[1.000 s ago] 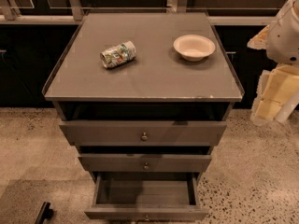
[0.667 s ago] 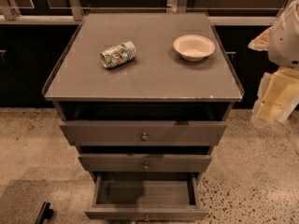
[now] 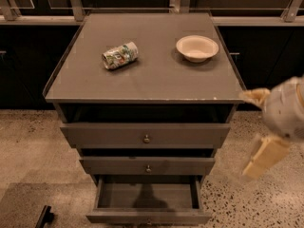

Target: Close bottom drawer

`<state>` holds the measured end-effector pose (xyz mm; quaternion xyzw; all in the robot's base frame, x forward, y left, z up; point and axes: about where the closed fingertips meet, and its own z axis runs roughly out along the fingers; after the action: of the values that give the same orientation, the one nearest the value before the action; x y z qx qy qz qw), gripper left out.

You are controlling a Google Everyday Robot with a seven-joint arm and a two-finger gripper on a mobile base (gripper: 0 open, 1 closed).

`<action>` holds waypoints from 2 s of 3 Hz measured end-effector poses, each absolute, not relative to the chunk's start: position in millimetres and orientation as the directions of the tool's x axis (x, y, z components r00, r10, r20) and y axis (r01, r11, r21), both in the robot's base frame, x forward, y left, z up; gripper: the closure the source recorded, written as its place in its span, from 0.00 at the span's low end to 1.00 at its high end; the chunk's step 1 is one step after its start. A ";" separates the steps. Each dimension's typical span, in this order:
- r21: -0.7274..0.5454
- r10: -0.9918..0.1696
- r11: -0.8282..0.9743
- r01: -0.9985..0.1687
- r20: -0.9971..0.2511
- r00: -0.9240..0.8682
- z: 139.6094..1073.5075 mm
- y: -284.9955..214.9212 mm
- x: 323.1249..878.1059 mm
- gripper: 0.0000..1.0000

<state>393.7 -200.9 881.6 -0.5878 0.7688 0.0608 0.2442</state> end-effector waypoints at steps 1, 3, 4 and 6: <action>-0.053 -0.740 0.400 -0.915 -0.608 -0.288 780.1 -202.7 374.4 0.00; 0.104 -0.570 0.543 -0.833 -0.683 -0.457 638.8 -213.3 380.6 0.00; 0.104 -0.570 0.543 -0.833 -0.683 -0.457 638.6 -213.3 380.6 0.00; 0.212 -0.509 0.487 -0.847 -0.719 -0.473 540.8 -210.3 380.4 0.00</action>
Offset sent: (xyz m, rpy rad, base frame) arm 0.0042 -0.0325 -0.3502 0.5042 0.1358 -0.4304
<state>380.4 -210.3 540.8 -0.4189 0.8096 0.2846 0.2966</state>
